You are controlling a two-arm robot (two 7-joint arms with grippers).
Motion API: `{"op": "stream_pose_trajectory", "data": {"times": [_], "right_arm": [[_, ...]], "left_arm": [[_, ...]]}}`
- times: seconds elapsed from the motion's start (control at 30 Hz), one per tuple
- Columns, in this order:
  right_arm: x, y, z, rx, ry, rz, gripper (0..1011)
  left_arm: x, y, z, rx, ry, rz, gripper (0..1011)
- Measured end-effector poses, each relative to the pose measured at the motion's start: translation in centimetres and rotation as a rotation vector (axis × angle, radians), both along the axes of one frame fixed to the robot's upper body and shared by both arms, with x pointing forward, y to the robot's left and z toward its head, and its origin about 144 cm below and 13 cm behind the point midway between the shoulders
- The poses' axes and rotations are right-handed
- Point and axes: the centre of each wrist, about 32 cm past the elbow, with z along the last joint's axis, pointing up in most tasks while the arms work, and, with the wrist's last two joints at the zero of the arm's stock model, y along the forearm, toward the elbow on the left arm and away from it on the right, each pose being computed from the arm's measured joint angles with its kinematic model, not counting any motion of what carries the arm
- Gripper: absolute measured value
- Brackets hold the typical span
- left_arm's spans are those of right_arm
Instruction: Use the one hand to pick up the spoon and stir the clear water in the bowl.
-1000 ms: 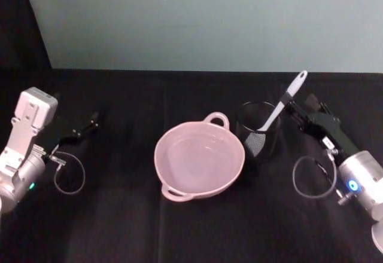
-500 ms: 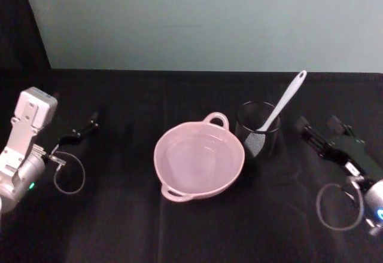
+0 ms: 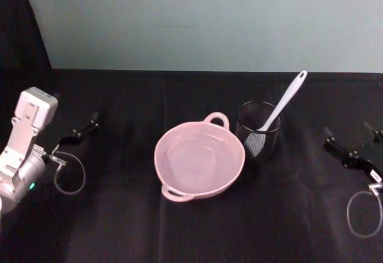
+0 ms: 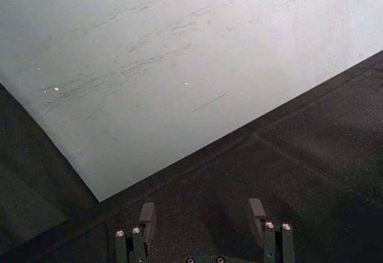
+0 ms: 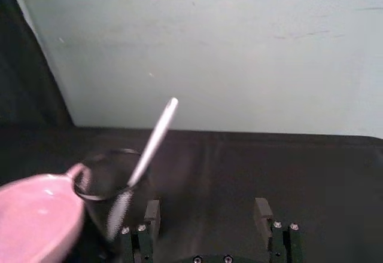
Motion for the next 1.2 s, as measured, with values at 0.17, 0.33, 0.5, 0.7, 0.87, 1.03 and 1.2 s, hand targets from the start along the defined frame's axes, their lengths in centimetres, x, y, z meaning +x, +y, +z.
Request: {"op": "stream_pose_trajectory", "data": {"times": [0.17,0.33,0.5,0.7,0.87,1.03,1.2], "right_arm": [[0.1,-0.2,-0.7,-0.085,0.042,-0.034,1003],[0.9,-0.5,-1.3,-0.135,0.076,-0.038,1003],[2.5,-0.5,-2.0,-0.205,0.08,-0.013,1003],[4.7,-0.3,-3.5,-0.299,-0.011,0.033,1003],[6.5,-0.2,-4.5,-0.32,-0.112,0.054,1002],[8.7,0.1,-4.7,-0.329,-0.142,0.065,1002],[10.8,0.5,-4.8,-0.33,-0.136,0.082,1003]], "left_arm": [[0.0,0.0,0.0,0.0,0.0,0.0,1011],[0.0,0.0,0.0,0.0,0.0,0.0,1011],[0.0,0.0,0.0,0.0,0.0,0.0,1011],[0.0,0.0,0.0,0.0,0.0,0.0,1011],[0.0,0.0,0.0,0.0,0.0,0.0,1011],[0.0,0.0,0.0,0.0,0.0,0.0,1011],[0.0,0.0,0.0,0.0,0.0,0.0,1011]]}}
